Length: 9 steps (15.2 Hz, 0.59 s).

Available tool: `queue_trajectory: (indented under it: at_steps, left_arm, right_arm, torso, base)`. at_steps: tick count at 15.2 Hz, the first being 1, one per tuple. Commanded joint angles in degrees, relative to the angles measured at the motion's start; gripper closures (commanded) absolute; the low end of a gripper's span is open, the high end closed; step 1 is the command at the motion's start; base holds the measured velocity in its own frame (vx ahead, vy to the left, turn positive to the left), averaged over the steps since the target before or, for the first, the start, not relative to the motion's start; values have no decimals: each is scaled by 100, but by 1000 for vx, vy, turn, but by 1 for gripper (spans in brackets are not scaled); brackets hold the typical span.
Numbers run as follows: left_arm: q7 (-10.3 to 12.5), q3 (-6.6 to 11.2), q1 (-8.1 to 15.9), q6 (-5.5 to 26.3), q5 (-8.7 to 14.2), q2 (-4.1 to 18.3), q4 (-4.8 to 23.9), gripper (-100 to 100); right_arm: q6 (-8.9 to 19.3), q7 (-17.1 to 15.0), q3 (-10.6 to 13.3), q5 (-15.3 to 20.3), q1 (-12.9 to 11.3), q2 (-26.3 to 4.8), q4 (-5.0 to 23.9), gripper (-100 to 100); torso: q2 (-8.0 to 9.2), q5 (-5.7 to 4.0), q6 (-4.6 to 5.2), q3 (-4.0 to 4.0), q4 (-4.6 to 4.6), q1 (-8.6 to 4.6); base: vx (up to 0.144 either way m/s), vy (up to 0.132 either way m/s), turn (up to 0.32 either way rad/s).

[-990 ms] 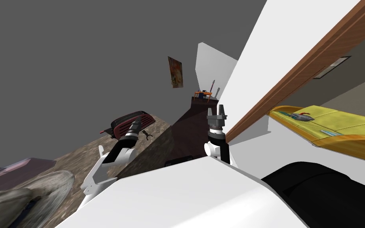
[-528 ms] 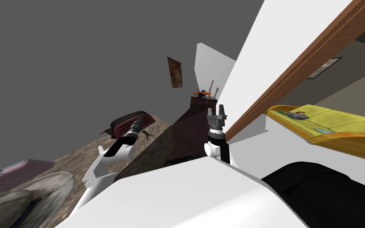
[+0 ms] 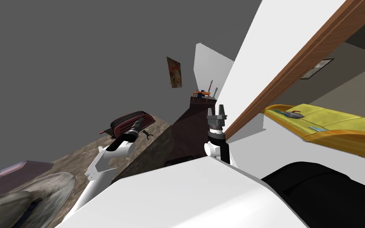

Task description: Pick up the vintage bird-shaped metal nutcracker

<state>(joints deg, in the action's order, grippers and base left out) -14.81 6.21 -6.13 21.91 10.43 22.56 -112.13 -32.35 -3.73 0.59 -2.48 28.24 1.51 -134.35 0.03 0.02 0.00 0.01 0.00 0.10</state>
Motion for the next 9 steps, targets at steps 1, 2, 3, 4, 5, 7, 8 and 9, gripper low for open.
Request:
queue_trajectory:
  at_steps: [1,2,3,4,5,7,8,9]
  left_arm:
    - [-63,42,194,286,137,84,174,-100]
    - [-63,42,194,414,137,84,174,-100]
    - [-63,42,194,491,137,84,174,-100]
    - [-120,76,363,646,250,139,315,-100]
    - [-120,76,363,765,250,139,315,-100]
    - [-176,111,532,1018,364,187,456,-100]
    - [-176,111,532,1136,364,187,456,-100]
    - [-176,111,532,1251,364,187,456,-100]
  right_arm:
    - [0,0,0,0,0,0,0,0]
    - [0,0,0,0,0,0,0,0]
    - [0,0,0,0,0,0,0,0]
    - [0,0,0,0,0,0,0,0]
    - [0,0,0,0,0,0,0,0]
    - [0,0,0,0,0,0,0,0]
    - [0,0,0,0,0,0,0,0]
    - [0,0,0,0,0,0,0,0]
  torso:
    - [0,0,0,0,0,0]
    - [0,0,1,0,0,1]
    - [1,0,1,0,0,3]
    - [1,0,0,1,0,2]
    - [1,0,1,0,1,2]
    - [1,0,0,0,0,1]
    - [1,0,1,0,0,3]
    - [1,1,1,1,0,4]
  base:
    - [-14,23,-37]
    - [-17,28,-43]
    - [-13,21,-19]
    - [-13,22,-29]
    - [-13,25,-43]
    - [-13,23,-31]
    - [-16,29,-45]
    - [-10,21,-18]
